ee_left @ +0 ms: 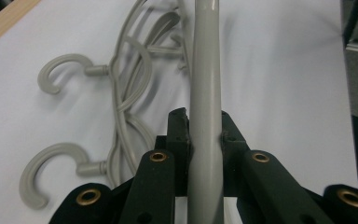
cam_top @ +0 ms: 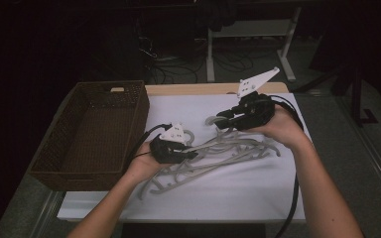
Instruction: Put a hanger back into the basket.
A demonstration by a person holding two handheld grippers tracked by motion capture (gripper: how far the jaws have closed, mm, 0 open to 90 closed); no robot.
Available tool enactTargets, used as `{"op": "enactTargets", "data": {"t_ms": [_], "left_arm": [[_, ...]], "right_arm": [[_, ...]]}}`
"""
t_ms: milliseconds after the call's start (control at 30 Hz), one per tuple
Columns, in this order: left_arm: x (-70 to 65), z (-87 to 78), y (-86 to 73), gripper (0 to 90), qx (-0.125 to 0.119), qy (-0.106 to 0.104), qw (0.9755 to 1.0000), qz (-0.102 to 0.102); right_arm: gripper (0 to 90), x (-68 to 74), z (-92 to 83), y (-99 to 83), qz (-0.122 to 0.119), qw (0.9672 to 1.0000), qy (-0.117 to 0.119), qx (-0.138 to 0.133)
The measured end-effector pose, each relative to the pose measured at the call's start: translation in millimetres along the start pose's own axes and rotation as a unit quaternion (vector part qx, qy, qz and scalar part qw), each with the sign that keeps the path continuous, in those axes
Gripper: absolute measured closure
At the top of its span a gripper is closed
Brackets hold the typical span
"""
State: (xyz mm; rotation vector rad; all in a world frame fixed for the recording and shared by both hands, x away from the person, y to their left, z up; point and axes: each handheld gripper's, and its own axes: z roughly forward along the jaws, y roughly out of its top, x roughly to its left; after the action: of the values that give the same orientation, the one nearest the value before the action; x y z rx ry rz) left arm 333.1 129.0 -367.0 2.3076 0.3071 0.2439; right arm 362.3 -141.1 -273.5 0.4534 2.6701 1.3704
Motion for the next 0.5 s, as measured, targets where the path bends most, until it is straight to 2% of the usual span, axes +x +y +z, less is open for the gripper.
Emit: {"op": "enactTargets", "data": {"t_ms": [33,133,233,300,500], "left_arm": [[0.2,-1.0,0.0,79.6,0.000,0.001,1.0000,-0.004],[2.8,-7.2,0.5,79.7,-0.001,0.006,0.9997,-0.023],[6.1,-18.4,3.7,79.6,-0.005,0.013,0.9991,-0.039],[8.6,-26.8,6.8,79.6,-0.006,0.023,0.9982,-0.055],[20.2,-56.4,14.4,79.6,-0.014,0.055,0.9953,-0.079]], "right_arm": [[53.8,0.0,-1.6,-0.7,0.001,0.9999,-0.010,-0.005],[43.5,-0.8,-9.8,-3.0,0.007,0.9993,-0.028,-0.022],[36.2,-2.1,-19.2,-7.1,0.016,0.9981,-0.050,-0.033],[33.0,-3.8,-24.6,-11.3,0.027,0.9974,-0.058,-0.034],[26.7,-8.5,-34.2,-29.8,0.050,0.9943,-0.087,-0.037]]}}
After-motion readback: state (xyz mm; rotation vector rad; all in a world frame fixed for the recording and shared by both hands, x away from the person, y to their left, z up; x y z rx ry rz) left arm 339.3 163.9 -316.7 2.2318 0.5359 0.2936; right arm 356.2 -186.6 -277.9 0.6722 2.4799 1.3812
